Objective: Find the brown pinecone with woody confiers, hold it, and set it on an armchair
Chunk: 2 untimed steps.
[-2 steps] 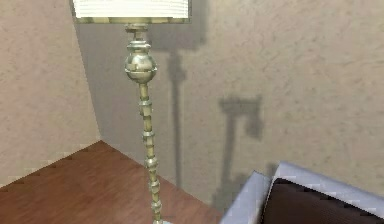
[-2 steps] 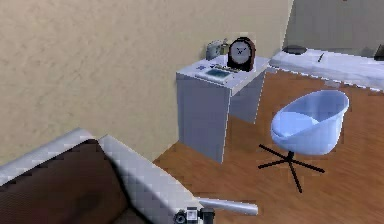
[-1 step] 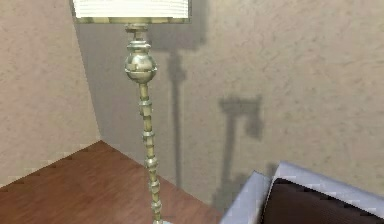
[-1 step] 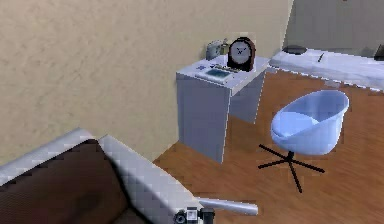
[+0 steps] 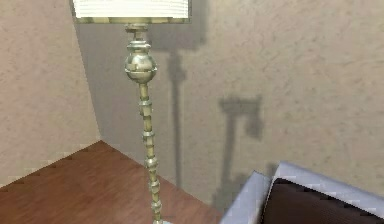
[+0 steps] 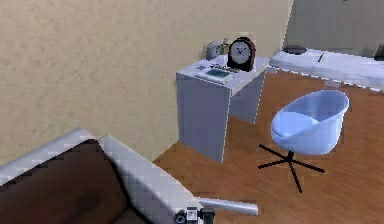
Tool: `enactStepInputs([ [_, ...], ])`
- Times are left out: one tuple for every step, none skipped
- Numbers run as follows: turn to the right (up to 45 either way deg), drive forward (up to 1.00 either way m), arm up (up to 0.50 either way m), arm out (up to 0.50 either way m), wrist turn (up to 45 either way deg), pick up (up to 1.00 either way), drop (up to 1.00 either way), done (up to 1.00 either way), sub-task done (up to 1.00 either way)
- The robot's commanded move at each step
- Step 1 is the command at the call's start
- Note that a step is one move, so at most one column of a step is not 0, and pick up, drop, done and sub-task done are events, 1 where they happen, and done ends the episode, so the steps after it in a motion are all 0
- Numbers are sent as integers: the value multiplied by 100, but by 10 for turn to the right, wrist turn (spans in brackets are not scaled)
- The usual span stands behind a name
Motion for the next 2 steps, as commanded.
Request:
enactStepInputs([
  [0, 0, 10, 0, 0, 0, 0, 0, 0],
  [0, 0, 0, -8, 0, 0, 0, 0, 0],
])
